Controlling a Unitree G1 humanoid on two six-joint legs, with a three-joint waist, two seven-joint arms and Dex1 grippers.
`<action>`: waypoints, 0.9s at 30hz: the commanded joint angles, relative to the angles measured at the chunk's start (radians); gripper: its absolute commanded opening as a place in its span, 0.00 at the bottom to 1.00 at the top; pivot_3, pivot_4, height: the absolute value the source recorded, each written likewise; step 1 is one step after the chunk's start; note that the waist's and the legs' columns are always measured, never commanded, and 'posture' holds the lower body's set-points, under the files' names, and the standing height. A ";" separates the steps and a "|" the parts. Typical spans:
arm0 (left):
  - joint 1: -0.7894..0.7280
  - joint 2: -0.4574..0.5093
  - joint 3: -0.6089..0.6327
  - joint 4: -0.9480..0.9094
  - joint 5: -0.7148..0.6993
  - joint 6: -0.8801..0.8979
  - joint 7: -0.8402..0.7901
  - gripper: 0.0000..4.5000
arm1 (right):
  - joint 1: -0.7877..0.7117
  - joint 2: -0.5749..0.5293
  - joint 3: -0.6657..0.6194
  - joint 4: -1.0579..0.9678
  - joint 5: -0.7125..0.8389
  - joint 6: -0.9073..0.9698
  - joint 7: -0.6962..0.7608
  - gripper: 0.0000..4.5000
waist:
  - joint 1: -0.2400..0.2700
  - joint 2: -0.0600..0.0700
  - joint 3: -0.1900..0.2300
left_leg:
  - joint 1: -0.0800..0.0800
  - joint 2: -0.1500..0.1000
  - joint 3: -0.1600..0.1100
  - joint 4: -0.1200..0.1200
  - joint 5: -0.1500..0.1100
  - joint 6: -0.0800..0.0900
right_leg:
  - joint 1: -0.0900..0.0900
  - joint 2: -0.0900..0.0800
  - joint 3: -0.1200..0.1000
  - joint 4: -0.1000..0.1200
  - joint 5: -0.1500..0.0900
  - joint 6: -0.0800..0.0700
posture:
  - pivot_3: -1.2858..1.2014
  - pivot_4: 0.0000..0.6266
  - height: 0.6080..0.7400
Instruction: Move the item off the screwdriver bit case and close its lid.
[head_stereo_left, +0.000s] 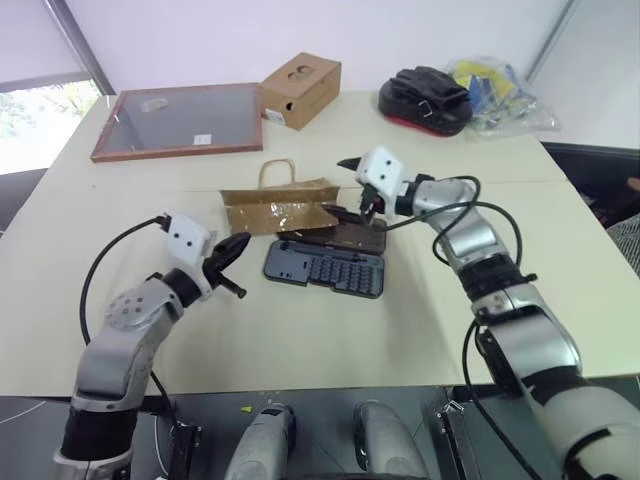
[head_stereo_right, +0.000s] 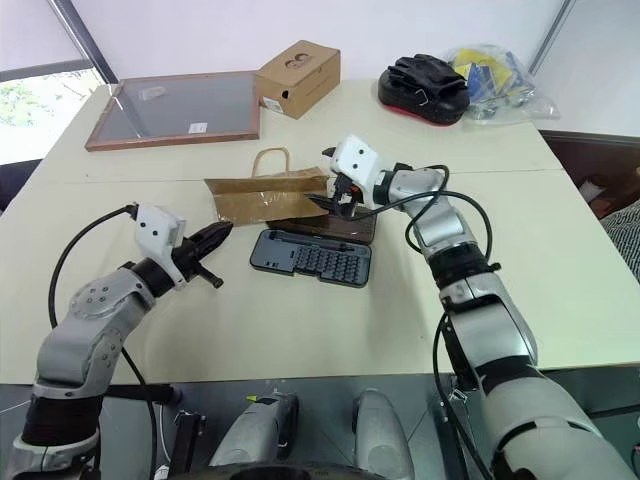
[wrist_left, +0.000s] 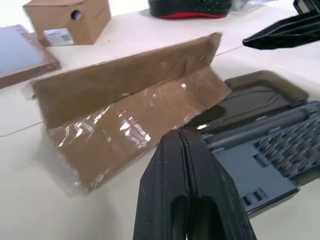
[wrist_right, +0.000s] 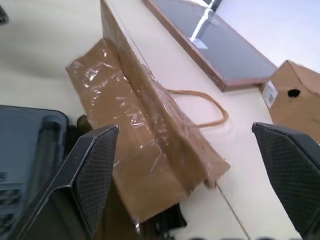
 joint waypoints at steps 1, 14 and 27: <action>0.022 0.004 0.022 -0.066 0.018 -0.029 0.019 0.00 | -0.110 0.050 -0.004 0.176 -0.052 -0.112 -0.045 0.99 | -0.001 0.001 0.000 | 0.000 0.000 0.000 0.000 0.000 0.000 | 0.000 0.000 0.000 0.000 0.000 0.000 | 0.52 0.24 1.00; 0.071 -0.008 0.026 -0.101 0.059 -0.054 0.073 0.00 | -0.231 0.114 0.007 0.484 -0.203 -0.191 -0.217 0.99 | -0.003 0.002 0.001 | 0.000 0.000 -0.001 -0.001 -0.001 -0.004 | -0.001 0.003 0.001 0.001 0.000 -0.001 | 0.52 0.24 1.00; 0.082 -0.013 0.026 -0.091 0.098 -0.081 0.089 0.00 | -0.222 0.157 0.005 0.499 -0.271 -0.208 -0.237 0.01 | -0.026 0.003 0.002 | 0.000 0.000 -0.001 -0.001 -0.001 -0.004 | -0.007 0.003 0.002 0.011 0.000 -0.002 | 0.52 0.24 1.00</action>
